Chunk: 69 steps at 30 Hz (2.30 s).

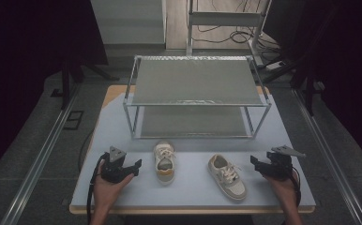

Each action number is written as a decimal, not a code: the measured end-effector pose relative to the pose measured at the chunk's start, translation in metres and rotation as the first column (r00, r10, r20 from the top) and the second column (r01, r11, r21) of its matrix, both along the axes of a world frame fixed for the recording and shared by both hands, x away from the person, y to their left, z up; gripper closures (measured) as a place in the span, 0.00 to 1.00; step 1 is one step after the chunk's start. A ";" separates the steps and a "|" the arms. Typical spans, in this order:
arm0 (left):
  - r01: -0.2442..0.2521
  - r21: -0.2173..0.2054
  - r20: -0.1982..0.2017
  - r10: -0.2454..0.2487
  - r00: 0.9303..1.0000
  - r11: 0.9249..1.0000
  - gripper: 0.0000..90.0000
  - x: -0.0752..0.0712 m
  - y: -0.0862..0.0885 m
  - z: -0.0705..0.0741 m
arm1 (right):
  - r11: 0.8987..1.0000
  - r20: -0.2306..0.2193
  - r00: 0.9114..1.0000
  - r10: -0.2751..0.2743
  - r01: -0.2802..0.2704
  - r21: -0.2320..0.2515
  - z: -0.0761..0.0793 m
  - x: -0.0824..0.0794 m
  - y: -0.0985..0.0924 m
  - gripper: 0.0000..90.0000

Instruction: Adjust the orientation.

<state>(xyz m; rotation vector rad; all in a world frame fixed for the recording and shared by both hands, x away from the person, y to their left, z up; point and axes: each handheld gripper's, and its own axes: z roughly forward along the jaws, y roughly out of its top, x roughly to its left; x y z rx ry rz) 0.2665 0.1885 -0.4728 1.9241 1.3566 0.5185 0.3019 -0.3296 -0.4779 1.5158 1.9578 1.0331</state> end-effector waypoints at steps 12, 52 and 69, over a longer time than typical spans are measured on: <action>0.044 -0.021 -0.033 -0.045 0.998 0.999 0.40 -0.010 -0.003 0.010 | 0.962 0.137 0.958 0.251 -0.263 0.077 0.038 -0.030 0.040 0.79; 0.071 -0.076 -0.066 -0.076 0.995 0.995 0.33 -0.018 0.004 0.015 | 0.781 -0.009 0.781 0.625 -0.625 -0.008 -0.007 -0.047 0.242 1.00; 0.053 -0.088 -0.068 -0.059 0.996 0.995 0.33 -0.018 0.015 0.015 | 0.735 0.009 0.735 0.678 -0.678 0.021 -0.016 -0.043 0.282 0.99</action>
